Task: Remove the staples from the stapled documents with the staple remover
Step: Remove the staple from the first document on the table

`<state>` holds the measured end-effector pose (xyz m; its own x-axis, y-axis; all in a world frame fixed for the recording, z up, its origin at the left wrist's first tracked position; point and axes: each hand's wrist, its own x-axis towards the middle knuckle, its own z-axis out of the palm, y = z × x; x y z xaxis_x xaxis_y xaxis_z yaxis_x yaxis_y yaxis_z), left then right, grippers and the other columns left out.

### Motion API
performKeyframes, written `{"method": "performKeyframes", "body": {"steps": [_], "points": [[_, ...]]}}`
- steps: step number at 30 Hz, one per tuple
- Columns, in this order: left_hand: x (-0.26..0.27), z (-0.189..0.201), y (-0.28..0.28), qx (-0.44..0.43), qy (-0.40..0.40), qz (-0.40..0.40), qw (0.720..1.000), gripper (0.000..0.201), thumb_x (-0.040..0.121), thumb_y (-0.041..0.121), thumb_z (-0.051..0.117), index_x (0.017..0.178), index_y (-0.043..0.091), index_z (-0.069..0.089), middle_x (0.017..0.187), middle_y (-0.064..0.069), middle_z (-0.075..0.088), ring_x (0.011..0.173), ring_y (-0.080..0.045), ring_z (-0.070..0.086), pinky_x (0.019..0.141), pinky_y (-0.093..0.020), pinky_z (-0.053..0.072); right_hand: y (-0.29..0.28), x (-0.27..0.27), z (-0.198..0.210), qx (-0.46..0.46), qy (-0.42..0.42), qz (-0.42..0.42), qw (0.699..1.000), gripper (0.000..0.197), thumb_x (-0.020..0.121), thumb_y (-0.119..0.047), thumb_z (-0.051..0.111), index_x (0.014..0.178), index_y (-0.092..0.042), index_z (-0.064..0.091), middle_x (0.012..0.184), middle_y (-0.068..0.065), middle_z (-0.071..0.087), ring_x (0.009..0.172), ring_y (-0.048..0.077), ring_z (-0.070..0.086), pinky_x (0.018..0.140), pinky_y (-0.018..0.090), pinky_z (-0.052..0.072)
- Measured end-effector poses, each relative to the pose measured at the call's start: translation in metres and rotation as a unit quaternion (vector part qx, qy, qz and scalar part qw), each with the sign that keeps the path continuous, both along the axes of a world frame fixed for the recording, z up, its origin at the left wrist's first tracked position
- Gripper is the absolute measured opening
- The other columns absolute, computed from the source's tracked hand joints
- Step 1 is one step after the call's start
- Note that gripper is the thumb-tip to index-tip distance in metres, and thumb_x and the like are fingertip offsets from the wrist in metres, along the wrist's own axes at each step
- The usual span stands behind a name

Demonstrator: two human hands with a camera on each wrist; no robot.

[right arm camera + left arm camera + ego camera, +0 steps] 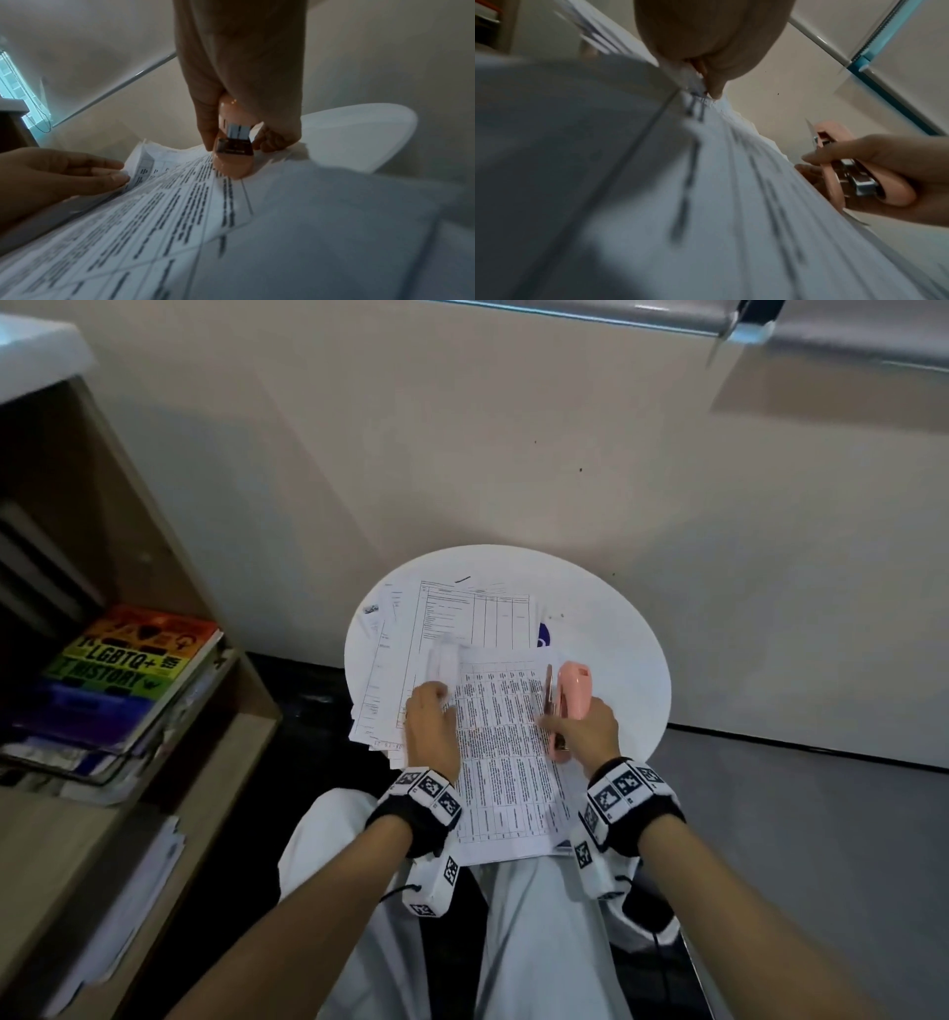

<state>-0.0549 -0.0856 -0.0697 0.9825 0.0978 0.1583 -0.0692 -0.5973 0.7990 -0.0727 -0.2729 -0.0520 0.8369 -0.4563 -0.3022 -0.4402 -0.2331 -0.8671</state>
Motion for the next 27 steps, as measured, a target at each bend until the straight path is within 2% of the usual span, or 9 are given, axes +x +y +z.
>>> {"method": "performKeyframes", "body": {"steps": [2, 5, 10, 15, 17, 20, 22, 24, 27], "points": [[0.004, 0.004, 0.002, -0.045, 0.017, 0.01, 0.999, 0.036, 0.09, -0.001, 0.056, 0.125, 0.002, 0.049, 0.102, -0.012, 0.061, 0.1, -0.026, 0.057, 0.092, -0.035, 0.047, -0.002, 0.0, -0.002, -0.006, -0.001, 0.003, 1.0, 0.042, 0.07, -0.012, 0.082, 0.102, 0.0, 0.058, 0.091, 0.015, 0.064, 0.078, 0.029, 0.066, 0.059, 0.034, 0.056], [0.012, 0.008, 0.003, -0.012, 0.044, 0.014, 0.999, 0.046, 0.085, 0.006, 0.066, 0.126, -0.002, 0.048, 0.115, -0.016, 0.051, 0.106, -0.025, 0.051, 0.094, -0.03, 0.04, -0.006, 0.001, -0.004, -0.006, 0.004, 0.015, 1.0, 0.044, 0.069, -0.011, 0.082, 0.104, 0.001, 0.059, 0.091, 0.014, 0.064, 0.082, 0.03, 0.066, 0.07, 0.037, 0.058], [0.031, 0.012, 0.005, 0.032, 0.09, 0.03, 0.995, 0.018, 0.093, 0.008, 0.054, 0.106, -0.002, 0.062, 0.106, -0.018, 0.062, 0.101, -0.032, 0.059, 0.079, -0.035, 0.044, -0.009, 0.0, -0.006, 0.0, -0.006, 0.025, 1.0, 0.035, 0.071, -0.009, 0.08, 0.099, 0.002, 0.063, 0.085, 0.014, 0.065, 0.073, 0.026, 0.065, 0.059, 0.029, 0.052], [0.035, 0.019, -0.002, 0.076, 0.076, -0.007, 0.994, 0.022, 0.095, 0.001, 0.044, 0.11, 0.002, 0.061, 0.1, -0.021, 0.061, 0.096, -0.036, 0.058, 0.069, -0.032, 0.037, -0.011, 0.0, -0.007, 0.006, -0.015, 0.025, 1.0, 0.035, 0.072, -0.008, 0.079, 0.1, 0.0, 0.061, 0.086, 0.012, 0.064, 0.072, 0.024, 0.063, 0.055, 0.026, 0.049], [0.03, 0.021, -0.005, 0.047, 0.075, -0.014, 0.996, 0.02, 0.093, 0.005, 0.052, 0.113, 0.004, 0.056, 0.109, -0.02, 0.058, 0.104, -0.035, 0.054, 0.077, -0.034, 0.038, -0.011, 0.0, -0.007, 0.007, -0.015, 0.028, 0.999, 0.033, 0.072, -0.007, 0.079, 0.098, 0.0, 0.061, 0.084, 0.011, 0.063, 0.072, 0.024, 0.062, 0.056, 0.026, 0.049], [0.024, 0.025, -0.011, 0.054, 0.134, 0.004, 0.99, 0.059, 0.083, 0.011, 0.069, 0.134, 0.004, 0.039, 0.132, -0.018, 0.043, 0.122, -0.033, 0.04, 0.097, -0.037, 0.034, -0.012, -0.001, -0.007, 0.013, -0.017, 0.033, 0.999, 0.031, 0.072, -0.006, 0.078, 0.098, 0.001, 0.062, 0.083, 0.012, 0.063, 0.07, 0.025, 0.063, 0.055, 0.027, 0.05], [0.027, 0.03, -0.017, 0.055, 0.184, 0.029, 0.981, 0.076, 0.078, 0.009, 0.075, 0.139, 0.003, 0.031, 0.137, -0.02, 0.039, 0.127, -0.035, 0.038, 0.103, -0.04, 0.033, -0.011, -0.001, -0.006, 0.014, -0.019, 0.032, 0.999, 0.03, 0.073, -0.005, 0.078, 0.097, -0.001, 0.061, 0.082, 0.011, 0.063, 0.069, 0.023, 0.062, 0.054, 0.027, 0.049], [0.032, 0.035, -0.023, 0.054, 0.244, 0.064, 0.966, 0.078, 0.075, 0.01, 0.077, 0.137, 0.004, 0.031, 0.138, -0.021, 0.039, 0.129, -0.036, 0.037, 0.105, -0.044, 0.034, -0.011, -0.002, -0.004, 0.015, -0.023, 0.034, 0.999, 0.026, 0.073, -0.004, 0.077, 0.092, -0.004, 0.06, 0.078, 0.008, 0.061, 0.066, 0.021, 0.061, 0.052, 0.025, 0.048], [0.038, 0.04, -0.03, 0.083, 0.284, 0.111, 0.949, 0.064, 0.075, 0.005, 0.074, 0.129, 0.001, 0.038, 0.136, -0.021, 0.035, 0.129, -0.036, 0.033, 0.102, -0.042, 0.037, -0.01, -0.003, -0.004, 0.013, -0.024, 0.036, 0.999, 0.021, 0.075, -0.004, 0.077, 0.083, -0.009, 0.059, 0.073, 0.005, 0.06, 0.064, 0.02, 0.061, 0.053, 0.026, 0.049]]}}
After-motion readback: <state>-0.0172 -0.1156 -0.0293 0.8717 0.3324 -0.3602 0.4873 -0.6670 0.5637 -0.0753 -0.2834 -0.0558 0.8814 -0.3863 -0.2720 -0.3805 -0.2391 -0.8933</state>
